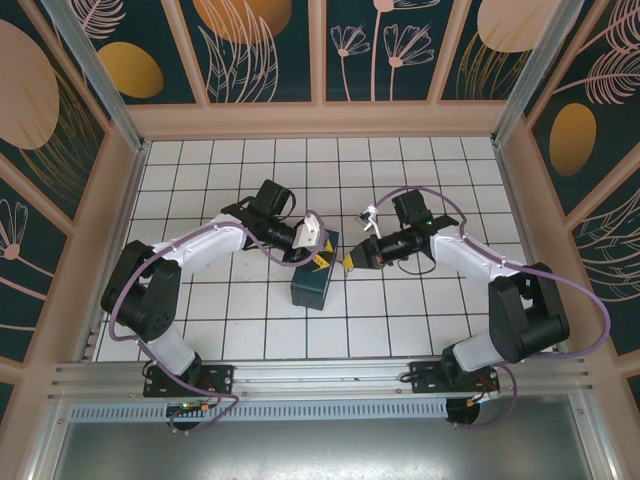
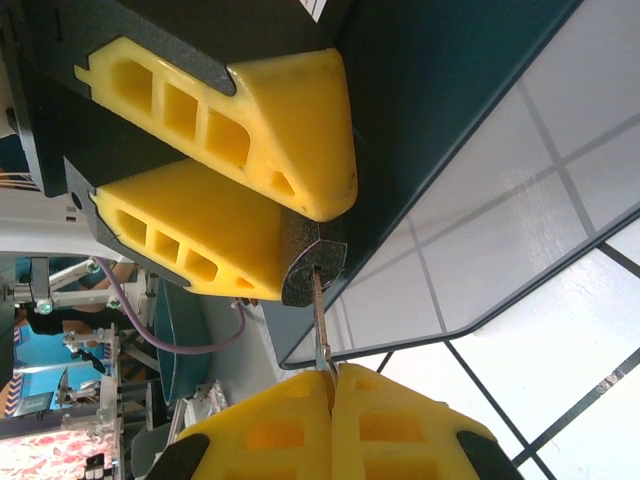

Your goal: Unlock the padlock with the key

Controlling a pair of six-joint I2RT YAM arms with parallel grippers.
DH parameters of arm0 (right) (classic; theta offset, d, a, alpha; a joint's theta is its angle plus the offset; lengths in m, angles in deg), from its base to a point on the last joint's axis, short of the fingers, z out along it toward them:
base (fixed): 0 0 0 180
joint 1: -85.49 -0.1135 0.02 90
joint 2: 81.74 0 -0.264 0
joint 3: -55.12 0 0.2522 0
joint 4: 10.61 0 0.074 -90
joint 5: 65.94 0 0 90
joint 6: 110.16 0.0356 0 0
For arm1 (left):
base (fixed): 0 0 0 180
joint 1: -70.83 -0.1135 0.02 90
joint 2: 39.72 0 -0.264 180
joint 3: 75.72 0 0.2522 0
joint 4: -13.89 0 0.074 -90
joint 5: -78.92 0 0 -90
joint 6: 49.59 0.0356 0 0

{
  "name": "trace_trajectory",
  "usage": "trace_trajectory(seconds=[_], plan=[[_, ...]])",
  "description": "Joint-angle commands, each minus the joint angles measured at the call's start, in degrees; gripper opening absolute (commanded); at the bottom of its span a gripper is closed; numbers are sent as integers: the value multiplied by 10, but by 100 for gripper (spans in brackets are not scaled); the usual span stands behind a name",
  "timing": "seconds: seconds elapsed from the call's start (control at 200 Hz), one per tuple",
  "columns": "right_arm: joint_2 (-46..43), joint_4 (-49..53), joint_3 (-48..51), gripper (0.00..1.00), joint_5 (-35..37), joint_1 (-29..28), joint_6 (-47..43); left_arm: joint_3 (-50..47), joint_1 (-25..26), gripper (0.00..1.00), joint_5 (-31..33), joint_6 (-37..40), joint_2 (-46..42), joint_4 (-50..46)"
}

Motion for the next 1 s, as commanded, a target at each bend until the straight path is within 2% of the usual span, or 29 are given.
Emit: trace_trajectory(seconds=[0.0,0.48,0.641,0.816,0.921,0.996], plan=[[8,-36,-29,0,-19,-14,5,18,10,31,-16,20,-6,-19],[38,-83,-59,0,-25,-48,39,15,14,31,-31,2,-11,9],[32,-98,-41,0,-32,-53,44,-28,9,29,-42,-64,-39,107],[23,-78,-22,0,-59,-35,0,-41,4,30,-69,-69,-54,130],[37,-61,-40,0,-114,-31,-19,-32,4,30,-50,-60,-56,114],[42,-42,-52,0,-116,-40,-40,-34,5,30,-39,-49,-61,108]])
